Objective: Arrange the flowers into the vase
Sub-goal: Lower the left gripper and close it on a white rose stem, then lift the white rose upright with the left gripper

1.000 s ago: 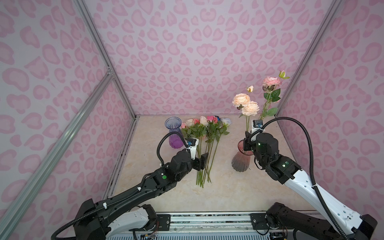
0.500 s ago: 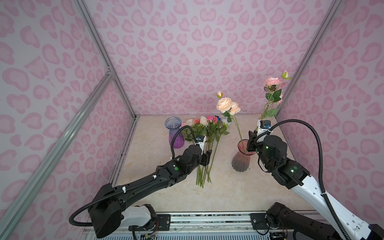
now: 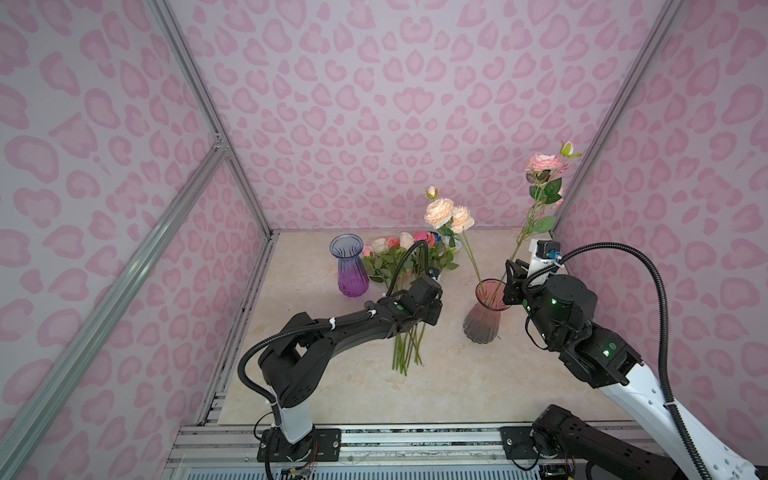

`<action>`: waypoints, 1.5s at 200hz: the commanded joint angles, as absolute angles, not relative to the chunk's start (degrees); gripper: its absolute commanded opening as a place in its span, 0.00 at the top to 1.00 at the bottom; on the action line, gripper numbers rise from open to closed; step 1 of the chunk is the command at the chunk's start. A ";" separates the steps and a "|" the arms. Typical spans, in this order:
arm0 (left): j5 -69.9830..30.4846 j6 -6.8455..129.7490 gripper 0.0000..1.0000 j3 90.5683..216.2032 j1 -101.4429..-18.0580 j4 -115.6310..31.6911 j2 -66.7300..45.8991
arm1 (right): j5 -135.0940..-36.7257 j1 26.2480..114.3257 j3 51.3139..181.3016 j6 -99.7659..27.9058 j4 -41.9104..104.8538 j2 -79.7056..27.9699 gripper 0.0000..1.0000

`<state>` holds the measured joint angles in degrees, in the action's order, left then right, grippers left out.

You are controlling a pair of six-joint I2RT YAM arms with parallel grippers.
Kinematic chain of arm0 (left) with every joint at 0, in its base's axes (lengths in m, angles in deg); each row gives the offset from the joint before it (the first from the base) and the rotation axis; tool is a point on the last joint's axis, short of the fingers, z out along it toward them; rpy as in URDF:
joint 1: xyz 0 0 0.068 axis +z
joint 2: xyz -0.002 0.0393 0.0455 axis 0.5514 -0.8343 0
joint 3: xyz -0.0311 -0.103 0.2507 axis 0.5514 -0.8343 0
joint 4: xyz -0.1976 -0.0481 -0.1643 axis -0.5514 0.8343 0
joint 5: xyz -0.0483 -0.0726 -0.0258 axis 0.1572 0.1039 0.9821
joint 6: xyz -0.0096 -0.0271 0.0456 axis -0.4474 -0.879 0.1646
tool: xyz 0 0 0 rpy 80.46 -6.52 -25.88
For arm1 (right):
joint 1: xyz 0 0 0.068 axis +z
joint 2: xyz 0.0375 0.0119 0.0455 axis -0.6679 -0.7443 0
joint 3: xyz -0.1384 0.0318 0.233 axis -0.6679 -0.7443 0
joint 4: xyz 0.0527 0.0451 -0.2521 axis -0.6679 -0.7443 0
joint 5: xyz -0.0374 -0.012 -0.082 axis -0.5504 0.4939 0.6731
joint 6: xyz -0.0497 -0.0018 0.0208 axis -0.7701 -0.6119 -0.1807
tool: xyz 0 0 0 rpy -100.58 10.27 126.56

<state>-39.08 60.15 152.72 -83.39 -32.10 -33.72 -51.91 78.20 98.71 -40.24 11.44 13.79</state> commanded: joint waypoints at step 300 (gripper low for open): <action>-21.14 45.06 0.96 159.76 -76.31 -32.66 -33.95 | -54.30 77.85 99.67 -36.52 8.28 18.60 0.73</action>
<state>-29.11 49.04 161.79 -77.32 -25.91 -36.28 -52.57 77.83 98.85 -37.69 8.05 18.62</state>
